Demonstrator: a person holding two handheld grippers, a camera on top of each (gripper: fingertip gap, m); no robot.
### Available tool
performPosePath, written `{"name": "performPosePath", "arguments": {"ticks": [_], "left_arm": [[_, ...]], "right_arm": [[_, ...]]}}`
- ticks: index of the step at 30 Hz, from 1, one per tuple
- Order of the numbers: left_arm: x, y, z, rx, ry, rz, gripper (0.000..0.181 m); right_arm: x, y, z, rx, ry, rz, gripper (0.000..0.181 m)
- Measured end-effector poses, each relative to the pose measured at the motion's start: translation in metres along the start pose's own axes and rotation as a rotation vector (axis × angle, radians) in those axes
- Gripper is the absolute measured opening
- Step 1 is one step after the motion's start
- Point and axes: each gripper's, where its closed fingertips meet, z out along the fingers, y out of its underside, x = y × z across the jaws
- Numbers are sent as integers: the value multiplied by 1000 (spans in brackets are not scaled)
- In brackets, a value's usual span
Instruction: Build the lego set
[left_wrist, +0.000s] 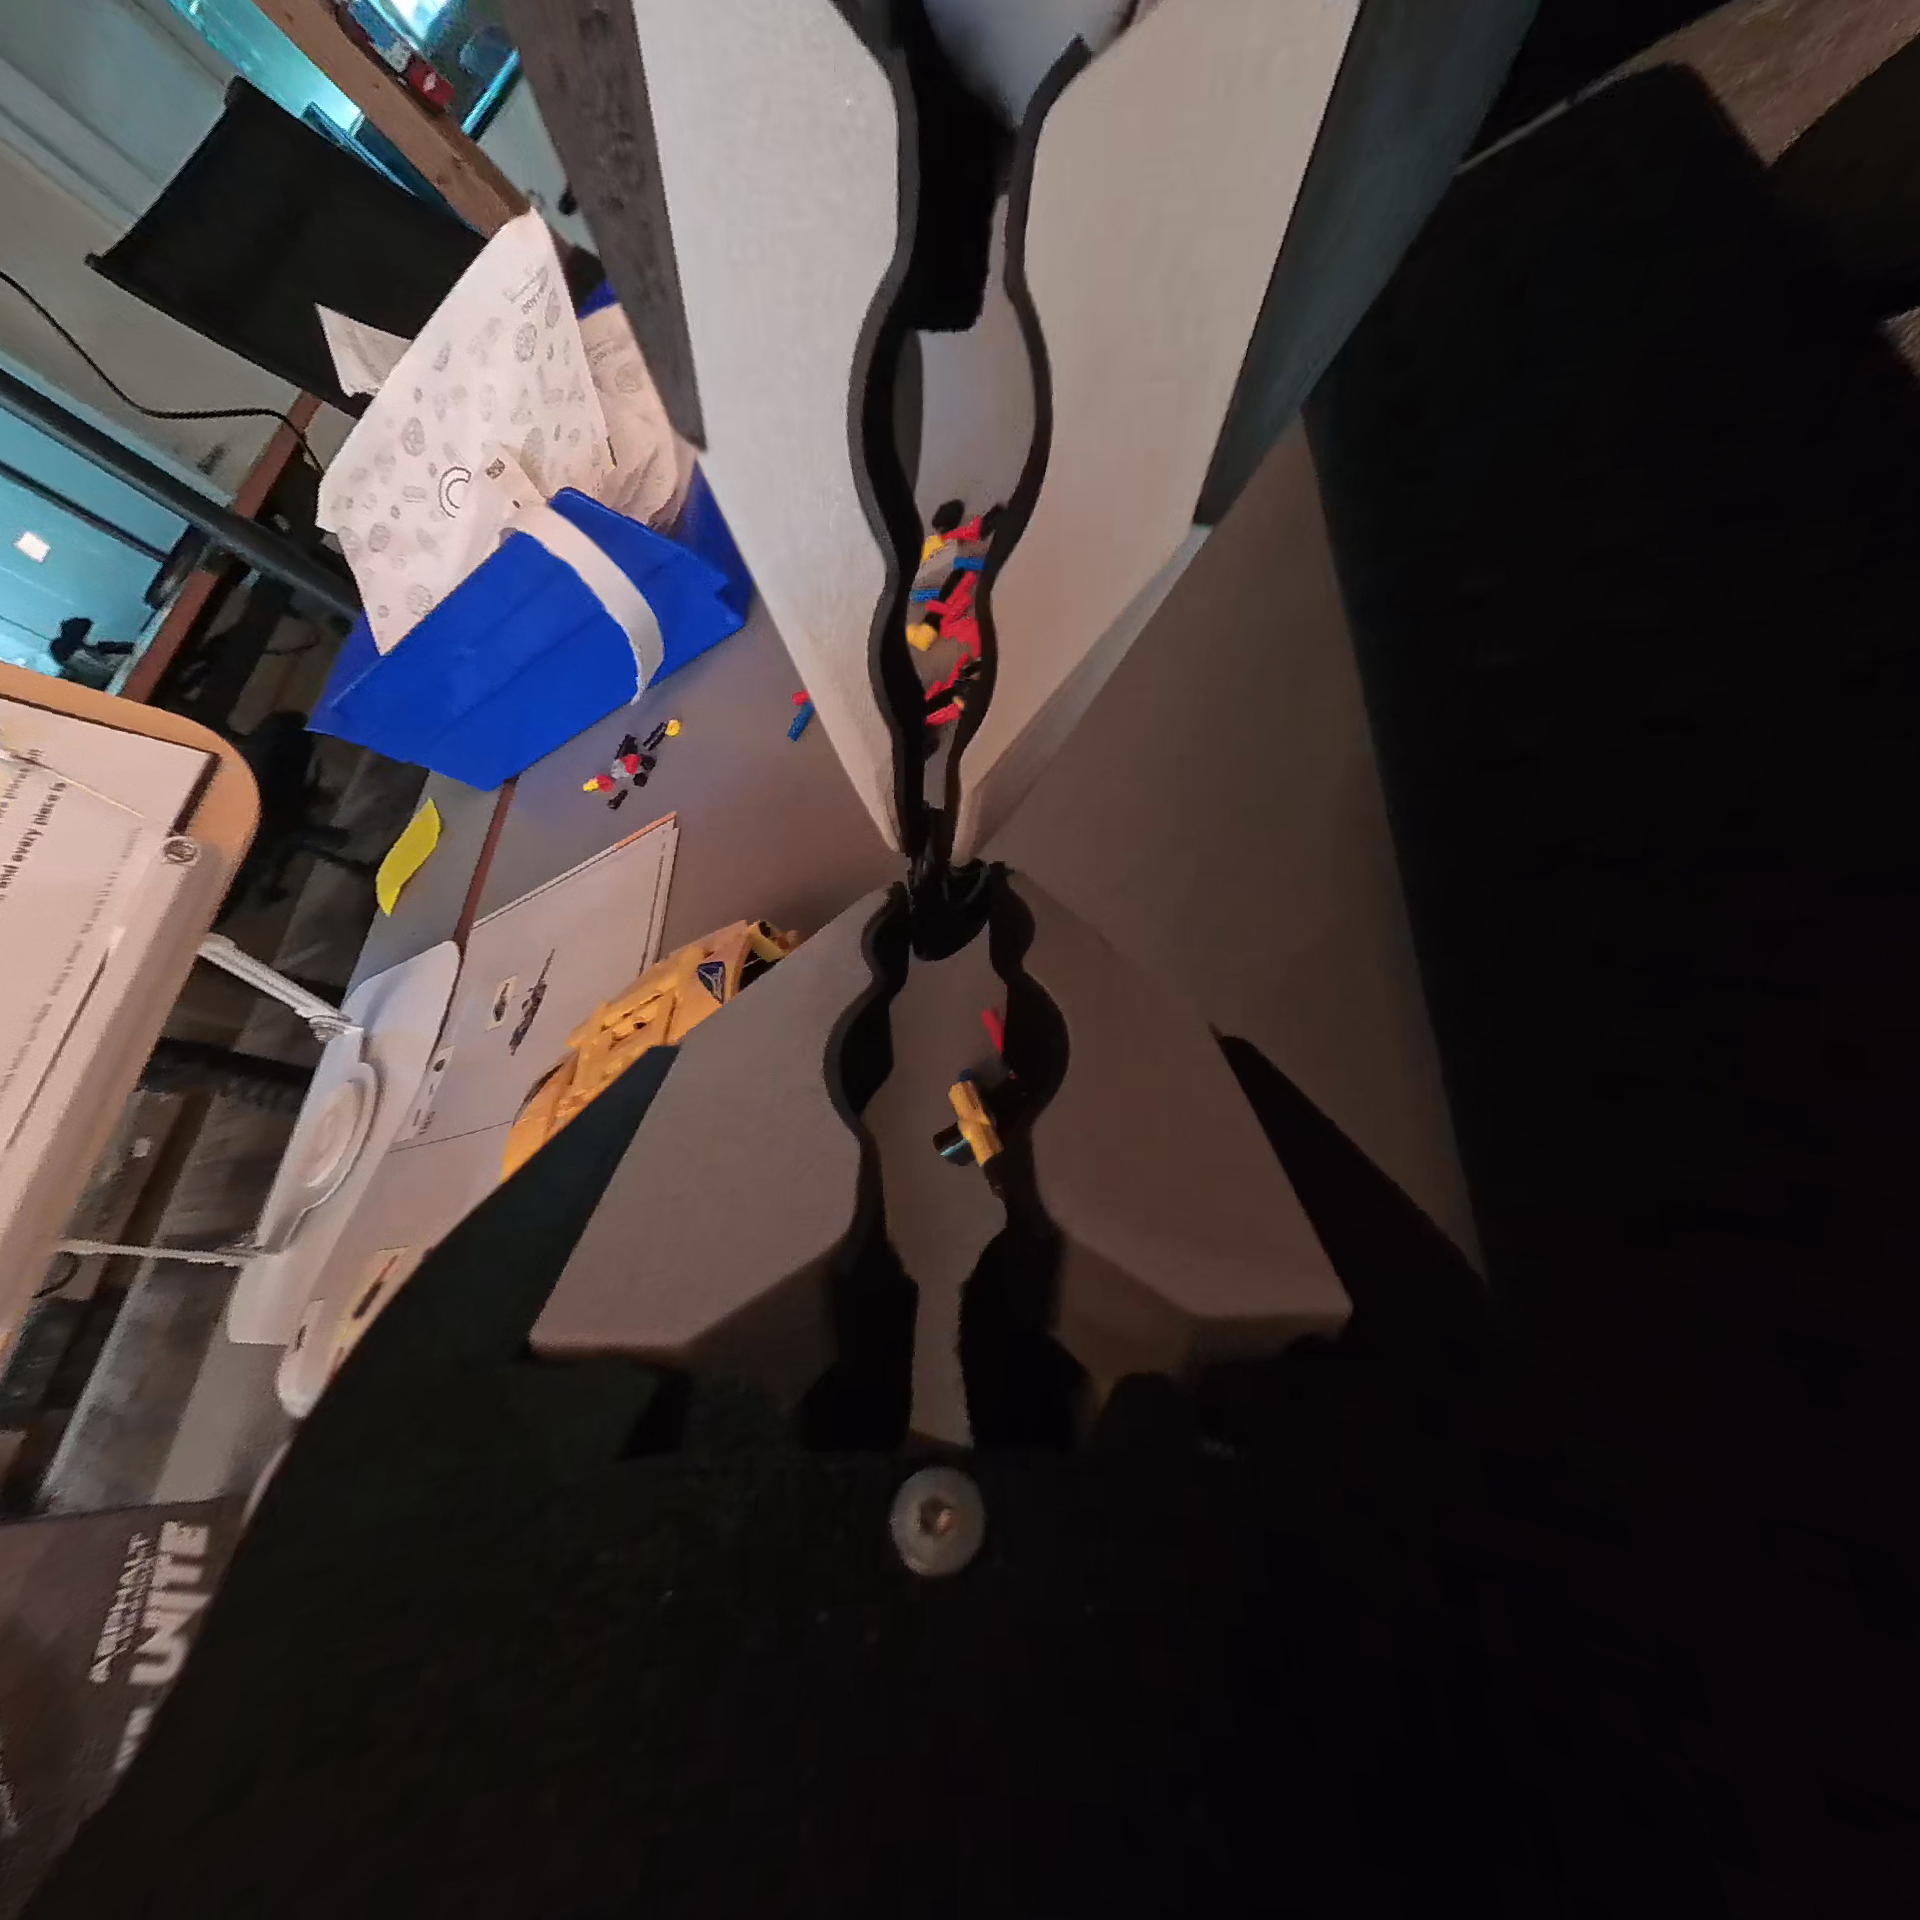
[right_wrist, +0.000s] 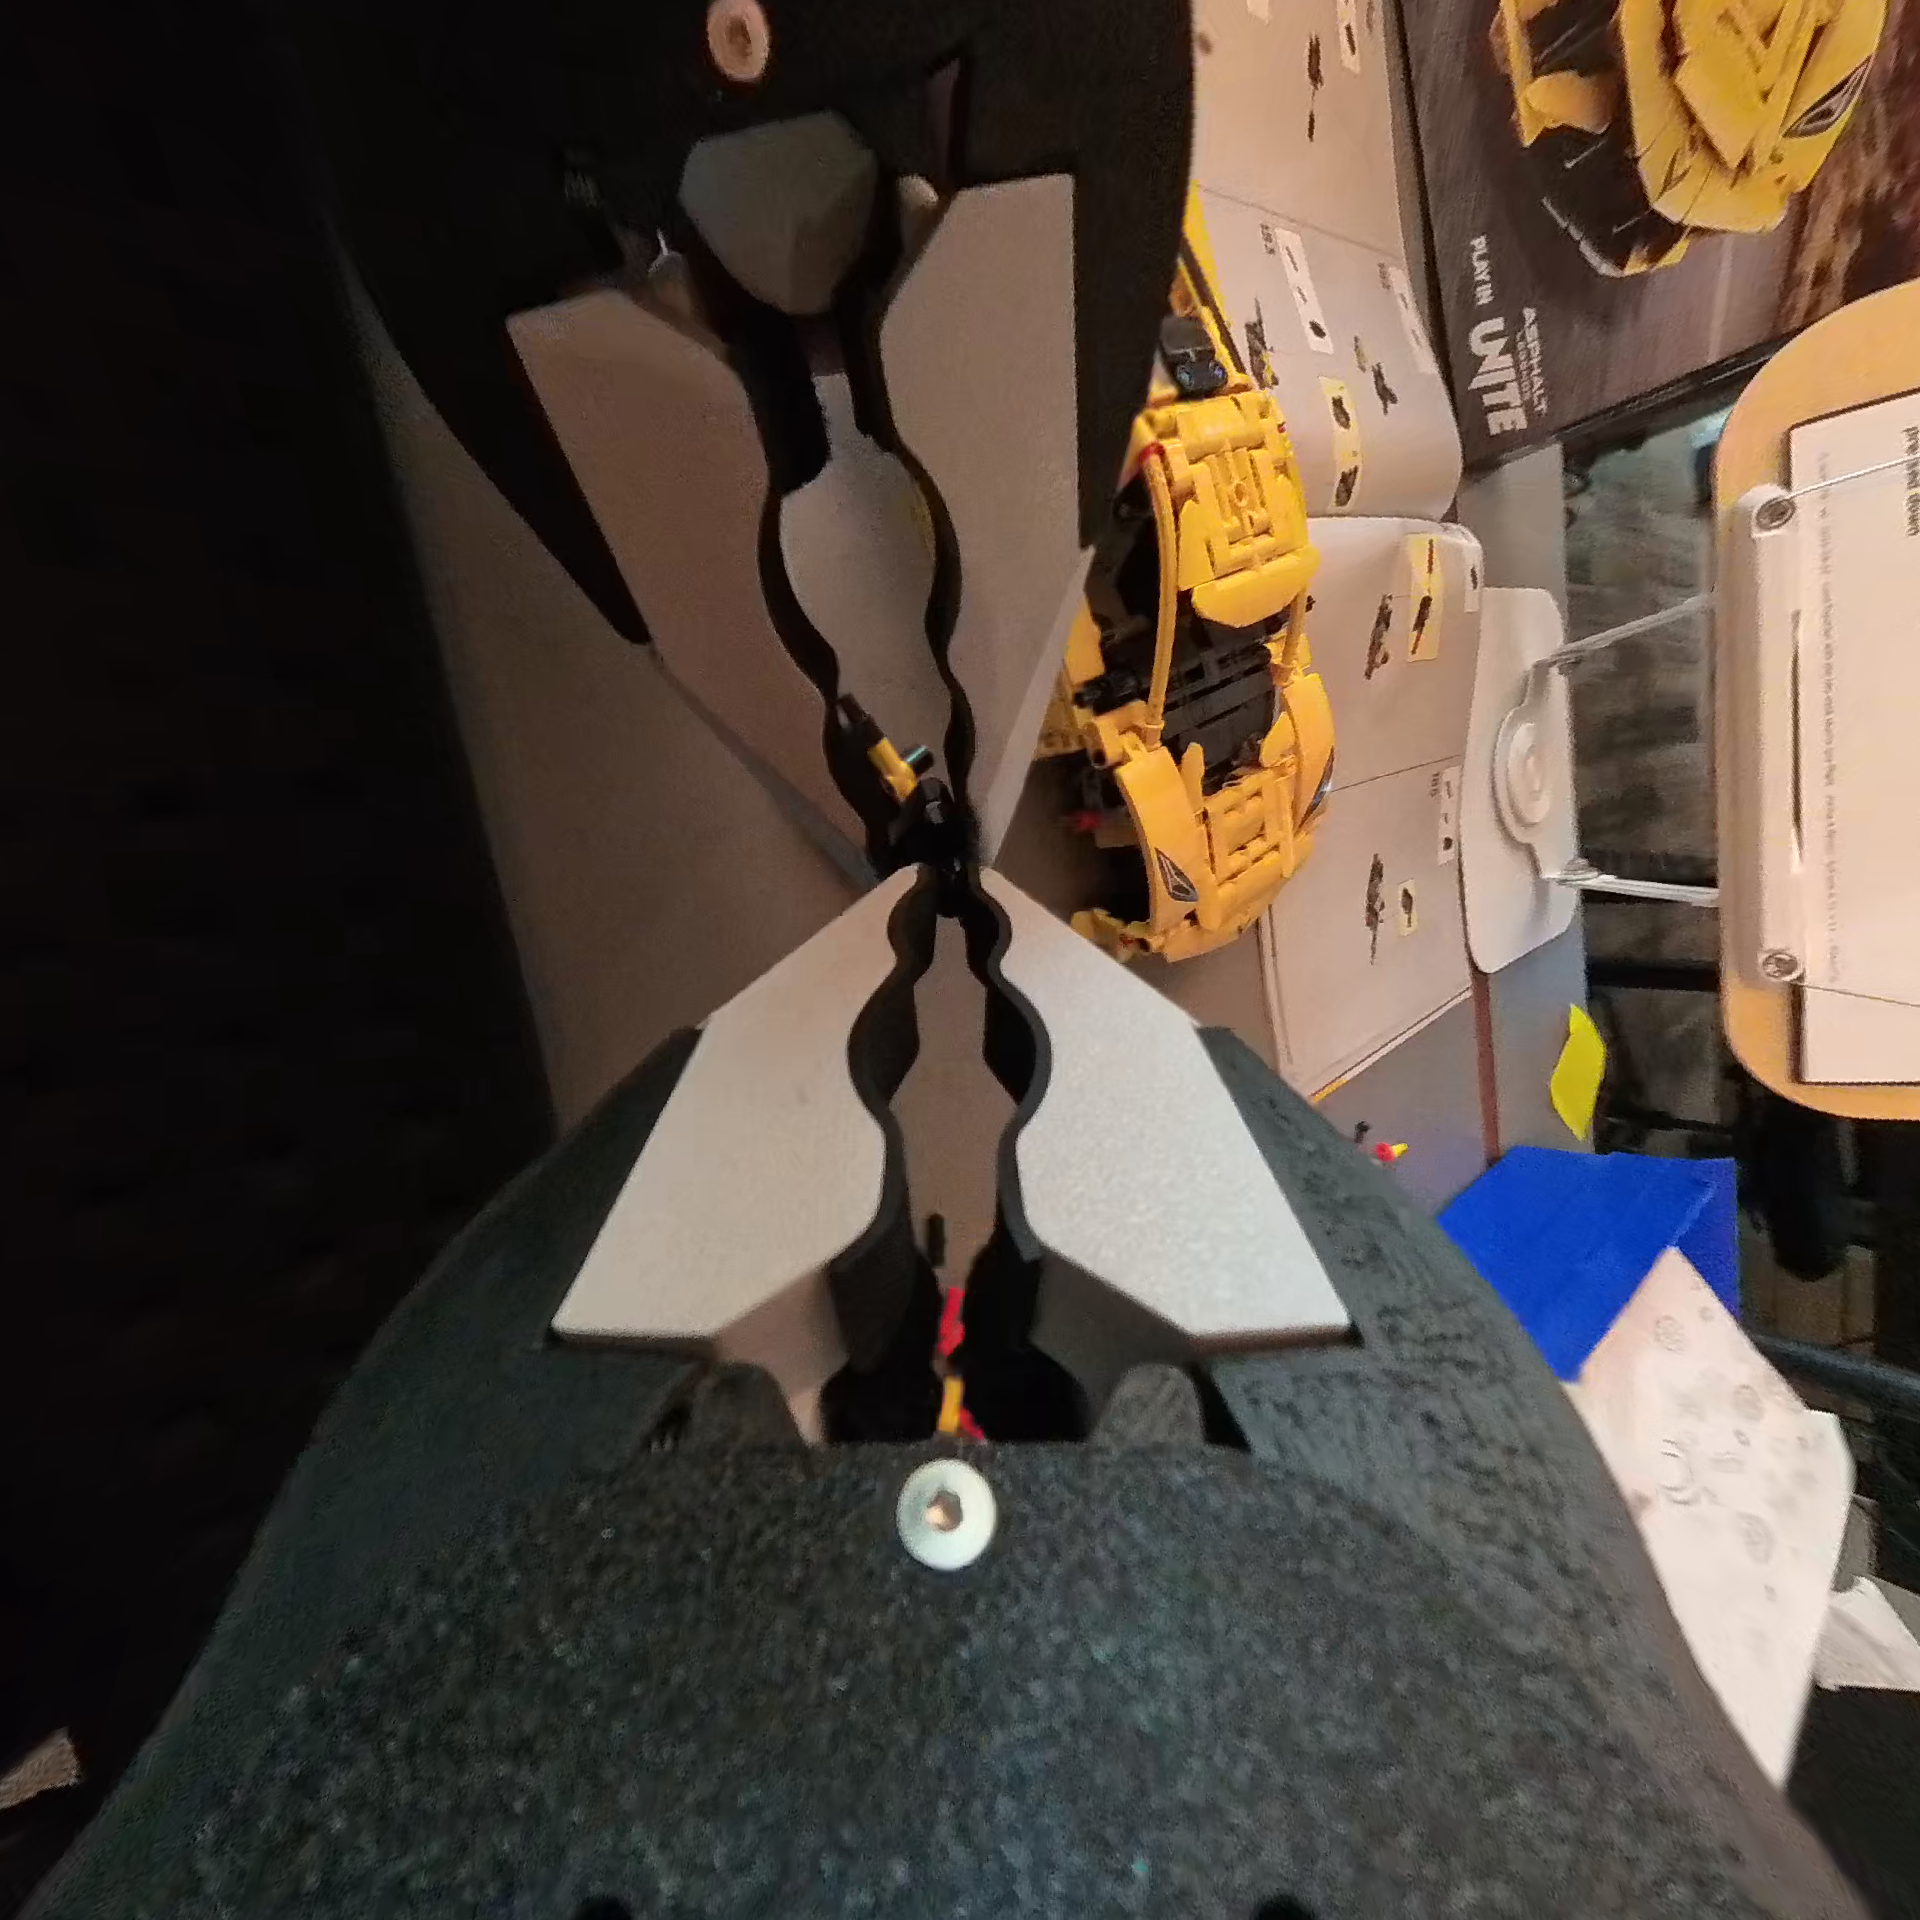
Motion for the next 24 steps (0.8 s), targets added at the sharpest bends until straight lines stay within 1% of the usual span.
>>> {"name": "performPosePath", "arguments": {"ticks": [6, 11, 15, 17, 19, 21, 24], "left_arm": [[-1, -1, -1, 19, 23, -50, 14], [-2, -2, -3, 36, 40, -93, 14], [-5, -7, -7, 79, 61, -147, 14], [-5, -10, -10, 103, 80, -172, 14], [-4, -14, -12, 126, 97, -186, 14], [-3, -16, -13, 137, 105, -191, 14], [-2, -16, -13, 139, 110, -194, 14]], "right_arm": [[1, -1, -2, 38, -42, 70, 7], [2, -2, -3, 63, -61, 93, 11], [6, -5, -8, 120, -57, 91, 11], [7, -8, -11, 153, -63, 83, 11], [7, -6, -12, 153, -70, 52, 10], [8, -7, -13, 157, -65, 5, 5], [8, -6, -15, 145, -68, -54, 5]]}}
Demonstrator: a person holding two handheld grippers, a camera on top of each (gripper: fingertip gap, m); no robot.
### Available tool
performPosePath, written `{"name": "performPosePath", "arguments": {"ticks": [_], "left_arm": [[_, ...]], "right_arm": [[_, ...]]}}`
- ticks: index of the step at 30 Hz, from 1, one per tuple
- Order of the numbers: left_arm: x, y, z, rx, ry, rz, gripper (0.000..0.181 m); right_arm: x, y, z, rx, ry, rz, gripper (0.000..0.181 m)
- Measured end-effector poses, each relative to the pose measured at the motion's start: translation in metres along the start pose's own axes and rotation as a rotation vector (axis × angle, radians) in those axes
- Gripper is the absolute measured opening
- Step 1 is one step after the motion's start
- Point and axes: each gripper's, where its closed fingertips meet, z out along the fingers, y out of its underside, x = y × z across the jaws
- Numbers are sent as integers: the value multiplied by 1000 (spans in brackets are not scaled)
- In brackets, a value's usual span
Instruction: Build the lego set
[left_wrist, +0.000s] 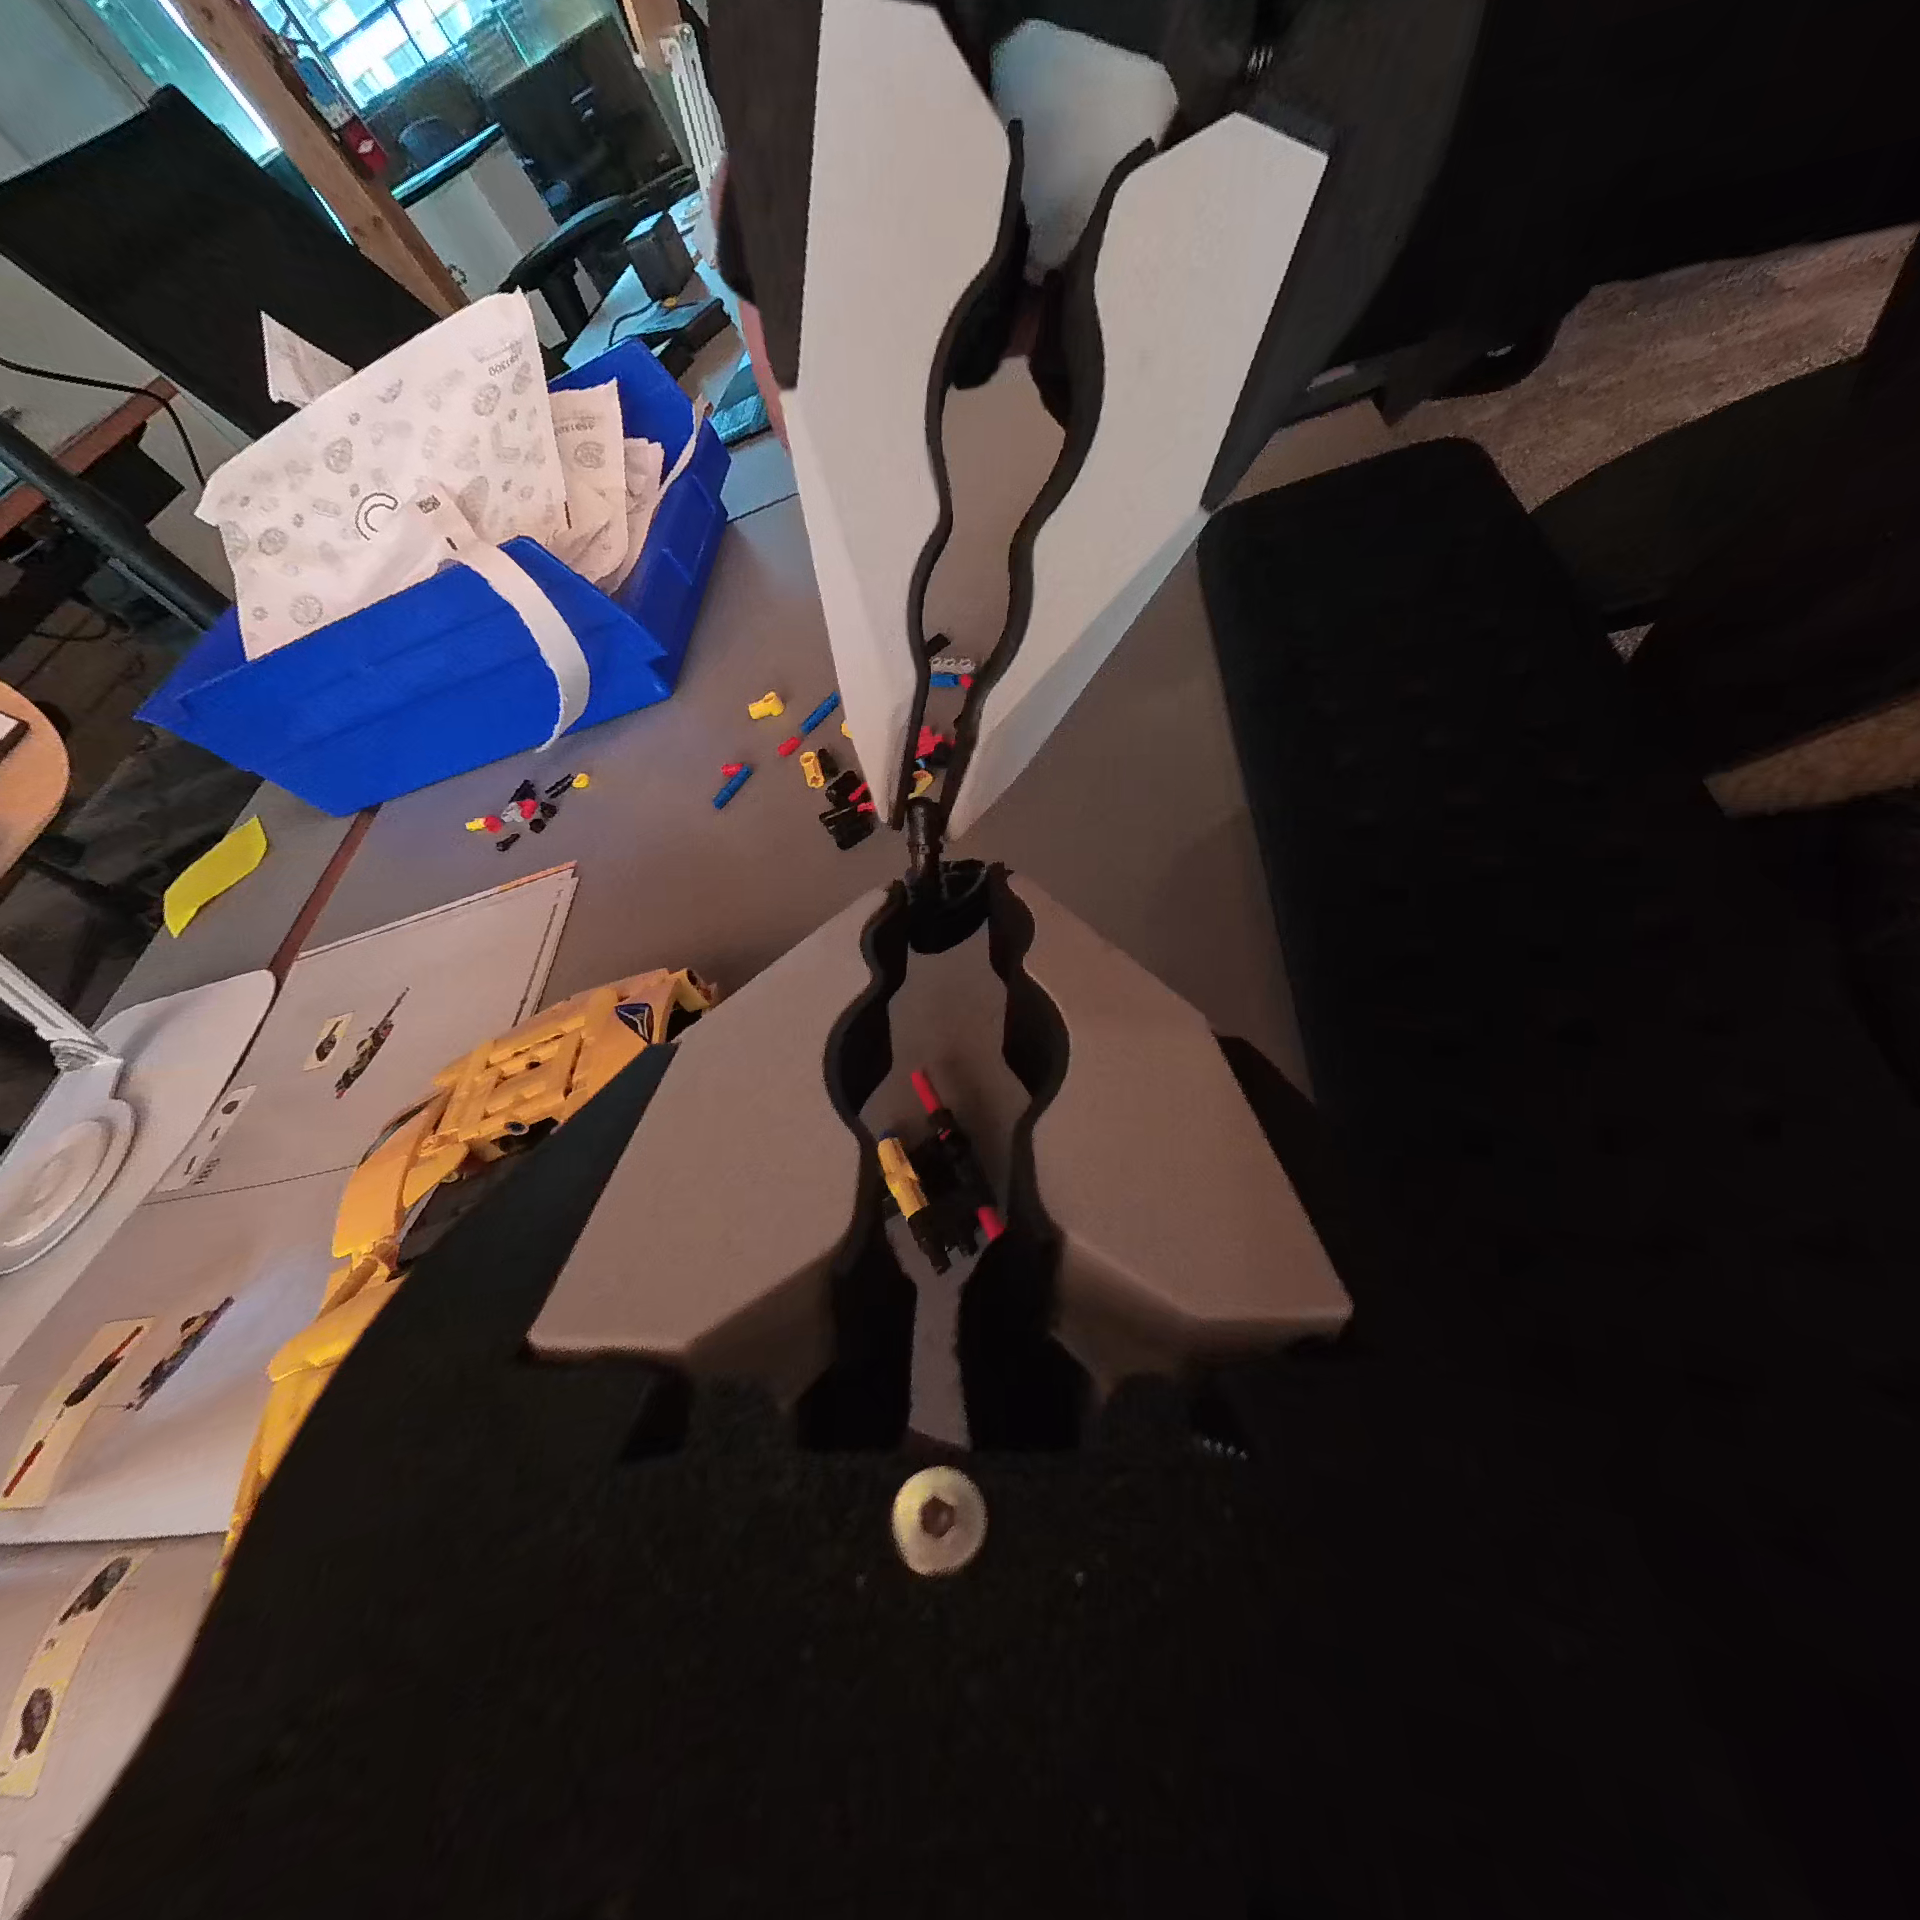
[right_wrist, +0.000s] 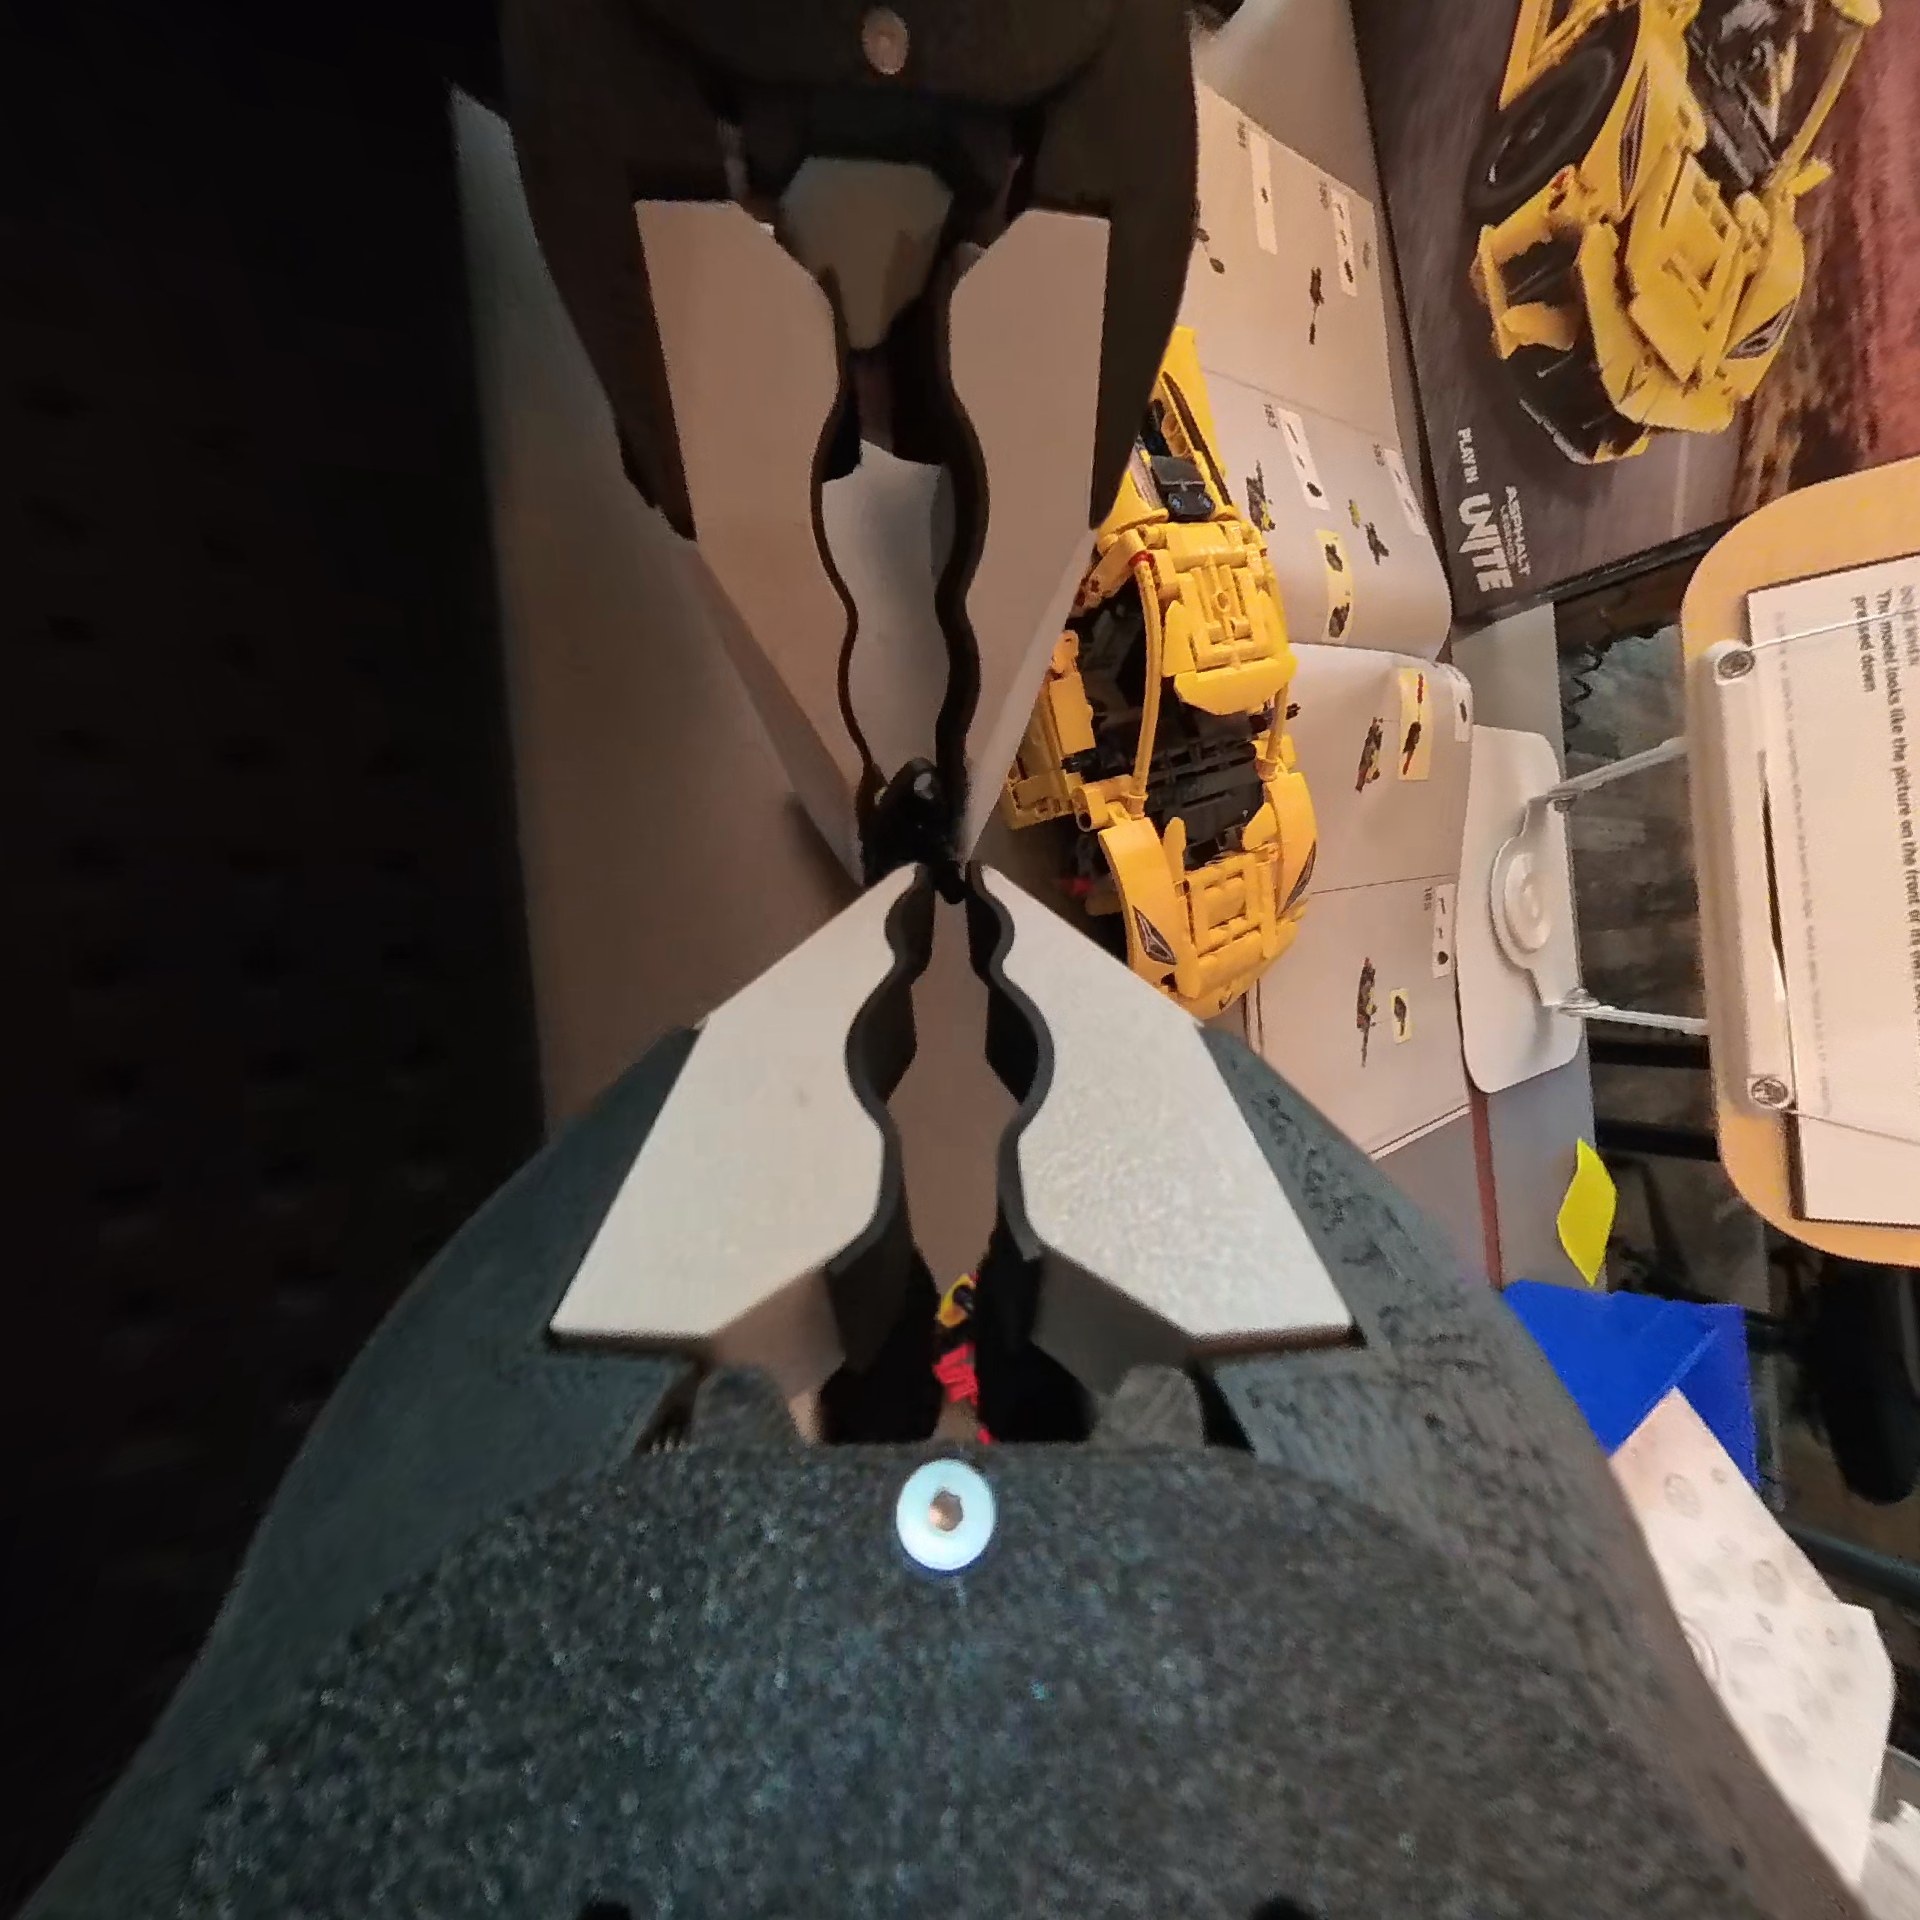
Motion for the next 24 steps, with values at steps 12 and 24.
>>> {"name": "performPosePath", "arguments": {"ticks": [12, 24], "left_arm": [[0, 3, 1, -11, 5, -1, 14], [-5, 6, 2, -58, -84, 104, 14]], "right_arm": [[-2, -4, 2, -1, -12, -86, 4], [-2, -8, 8, -100, -126, -93, 3]]}}
